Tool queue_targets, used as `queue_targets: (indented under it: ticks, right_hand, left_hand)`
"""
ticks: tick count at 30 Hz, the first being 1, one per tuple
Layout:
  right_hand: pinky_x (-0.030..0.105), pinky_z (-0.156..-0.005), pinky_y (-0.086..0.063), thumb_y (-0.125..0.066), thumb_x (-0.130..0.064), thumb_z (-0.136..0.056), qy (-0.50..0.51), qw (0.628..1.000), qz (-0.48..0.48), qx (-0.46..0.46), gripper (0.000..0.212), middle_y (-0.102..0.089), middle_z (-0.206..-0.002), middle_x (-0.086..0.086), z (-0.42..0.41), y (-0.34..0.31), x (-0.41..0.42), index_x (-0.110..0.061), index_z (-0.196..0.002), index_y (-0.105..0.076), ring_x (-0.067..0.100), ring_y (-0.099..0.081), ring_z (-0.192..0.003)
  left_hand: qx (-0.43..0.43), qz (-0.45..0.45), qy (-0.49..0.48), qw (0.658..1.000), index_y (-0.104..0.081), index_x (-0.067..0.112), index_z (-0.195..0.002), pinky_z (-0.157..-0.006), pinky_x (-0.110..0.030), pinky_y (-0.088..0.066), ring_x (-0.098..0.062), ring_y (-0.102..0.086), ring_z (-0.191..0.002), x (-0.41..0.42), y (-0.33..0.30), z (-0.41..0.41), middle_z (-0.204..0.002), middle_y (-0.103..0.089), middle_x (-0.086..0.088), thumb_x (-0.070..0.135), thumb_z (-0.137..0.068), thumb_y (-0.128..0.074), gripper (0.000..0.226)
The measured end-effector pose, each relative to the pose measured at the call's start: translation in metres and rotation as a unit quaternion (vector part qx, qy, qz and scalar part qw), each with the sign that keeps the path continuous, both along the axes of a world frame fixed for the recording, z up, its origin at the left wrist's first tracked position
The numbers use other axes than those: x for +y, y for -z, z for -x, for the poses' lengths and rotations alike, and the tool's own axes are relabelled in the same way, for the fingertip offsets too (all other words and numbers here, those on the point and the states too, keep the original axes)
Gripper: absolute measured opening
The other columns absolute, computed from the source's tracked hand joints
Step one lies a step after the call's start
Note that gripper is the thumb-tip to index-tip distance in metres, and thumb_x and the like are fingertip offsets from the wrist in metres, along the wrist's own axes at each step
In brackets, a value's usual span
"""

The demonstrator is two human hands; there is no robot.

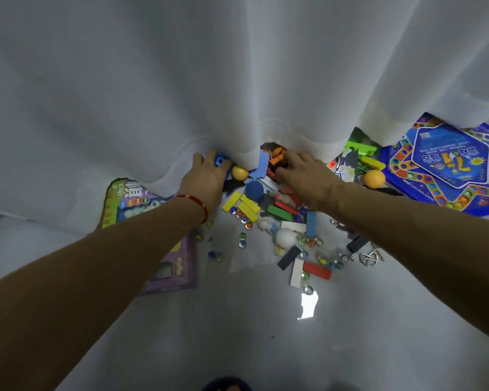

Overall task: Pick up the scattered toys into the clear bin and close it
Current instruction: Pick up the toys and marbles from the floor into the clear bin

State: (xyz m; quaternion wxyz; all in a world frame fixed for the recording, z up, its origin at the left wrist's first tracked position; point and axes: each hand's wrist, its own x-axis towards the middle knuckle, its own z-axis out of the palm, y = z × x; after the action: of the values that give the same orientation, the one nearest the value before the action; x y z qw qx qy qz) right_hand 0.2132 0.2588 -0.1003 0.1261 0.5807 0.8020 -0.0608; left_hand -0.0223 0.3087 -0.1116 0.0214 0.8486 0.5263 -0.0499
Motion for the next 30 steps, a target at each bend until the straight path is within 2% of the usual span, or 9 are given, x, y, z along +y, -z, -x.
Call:
queue_targets:
  ticks: [6, 9, 14, 18, 21, 23, 25, 27, 30]
  right_hand:
    - [0.044, -0.076, -0.044, -0.069, -0.014, -0.084, 0.02, 0.992, -0.098, 0.075, 0.045, -0.055, -0.122, 0.016, -0.003, 0.003, -0.006, -0.01, -0.125, -0.05, 0.038, -0.051, -0.104]
    - [0.042, -0.075, -0.043, -0.062, -0.018, -0.088, 0.014, 0.986, -0.136, 0.094, 0.047, -0.067, -0.104, 0.014, 0.018, -0.003, -0.008, -0.015, -0.131, -0.045, 0.037, -0.059, -0.092]
    - [0.052, -0.094, -0.036, -0.059, -0.02, -0.094, -0.037, 0.996, -0.08, 0.015, 0.054, -0.05, -0.13, 0.011, 0.06, 0.008, -0.003, -0.026, -0.144, -0.038, 0.037, -0.053, -0.114]
    - [0.051, -0.1, -0.034, -0.064, -0.011, -0.088, -0.002, 0.999, -0.053, 0.01, 0.06, -0.044, -0.137, 0.015, 0.071, 0.009, -0.005, -0.013, -0.142, -0.039, 0.037, -0.048, -0.124]
    - [0.044, -0.089, -0.041, -0.069, -0.013, -0.086, 0.085, 0.984, -0.024, 0.156, 0.055, -0.047, -0.128, 0.017, 0.055, -0.002, -0.021, -0.009, -0.134, -0.043, 0.037, -0.054, -0.113]
    - [0.035, -0.078, -0.042, -0.068, -0.022, -0.091, 0.141, 0.947, 0.022, 0.287, 0.043, -0.052, -0.121, 0.016, 0.032, -0.034, -0.047, -0.008, -0.127, -0.048, 0.035, -0.056, -0.104]
    - [0.031, -0.071, -0.044, -0.065, -0.024, -0.095, 0.218, 0.896, 0.075, 0.379, 0.036, -0.06, -0.113, 0.012, 0.004, -0.08, -0.087, -0.01, -0.124, -0.052, 0.031, -0.062, -0.098]
    - [0.033, -0.066, -0.057, -0.063, -0.022, -0.097, 0.333, 0.795, 0.104, 0.497, 0.03, -0.067, -0.107, 0.011, -0.024, -0.132, -0.14, -0.012, -0.124, -0.055, 0.029, -0.07, -0.09]
    - [0.042, -0.079, -0.062, -0.063, -0.018, -0.098, 0.442, 0.644, 0.05, 0.623, 0.023, -0.072, -0.106, 0.02, -0.068, -0.197, -0.225, -0.002, -0.114, -0.062, 0.029, -0.074, -0.09]
  left_hand:
    - [-0.016, -0.026, 0.009, 1.0, -0.047, 0.011, -0.127, -0.066, -0.046, -0.049, -0.04, -0.042, -0.1, 0.011, 0.006, 0.001, -0.123, -0.038, -0.022, -0.006, -0.071, -0.07, 0.062]
    - [-0.048, -0.025, 0.023, 0.998, -0.046, 0.015, -0.125, -0.068, -0.048, -0.05, -0.04, -0.044, -0.097, 0.011, 0.006, 0.006, -0.119, -0.042, -0.02, 0.012, -0.081, -0.071, 0.051]
    - [-0.139, -0.057, -0.066, 0.986, -0.046, 0.018, -0.117, -0.067, -0.044, -0.05, -0.034, -0.048, -0.096, -0.018, -0.001, 0.011, -0.111, -0.046, -0.014, 0.017, -0.076, -0.068, 0.047]
    - [-0.324, 0.003, -0.228, 0.918, -0.054, 0.022, -0.121, -0.077, -0.033, -0.047, -0.024, -0.053, -0.09, -0.06, -0.018, 0.005, -0.105, -0.05, -0.007, 0.037, -0.066, -0.074, 0.06]
    - [-0.467, 0.105, -0.303, 0.824, -0.064, 0.021, -0.11, -0.072, -0.03, -0.058, -0.021, -0.064, -0.083, -0.094, -0.046, -0.006, -0.097, -0.058, -0.003, 0.029, -0.071, -0.081, 0.043]
    - [-0.515, 0.158, -0.296, 0.789, -0.062, 0.025, -0.1, -0.071, -0.038, -0.061, -0.023, -0.067, -0.081, -0.119, -0.069, -0.016, -0.093, -0.061, -0.002, 0.027, -0.074, -0.081, 0.032]
    - [-0.49, 0.212, -0.256, 0.806, -0.057, 0.027, -0.105, -0.069, -0.038, -0.061, -0.019, -0.066, -0.083, -0.144, -0.096, -0.029, -0.103, -0.056, -0.002, 0.035, -0.074, -0.08, 0.04]
    - [-0.471, 0.289, -0.206, 0.807, -0.056, 0.029, -0.109, -0.064, -0.031, -0.061, -0.019, -0.069, -0.082, -0.167, -0.13, -0.05, -0.109, -0.057, 0.0, 0.042, -0.074, -0.079, 0.044]
    - [-0.493, 0.429, -0.122, 0.747, -0.061, 0.016, -0.113, -0.058, -0.033, -0.06, -0.025, -0.072, -0.071, -0.207, -0.189, -0.102, -0.102, -0.068, -0.01, 0.03, -0.084, -0.074, 0.035]
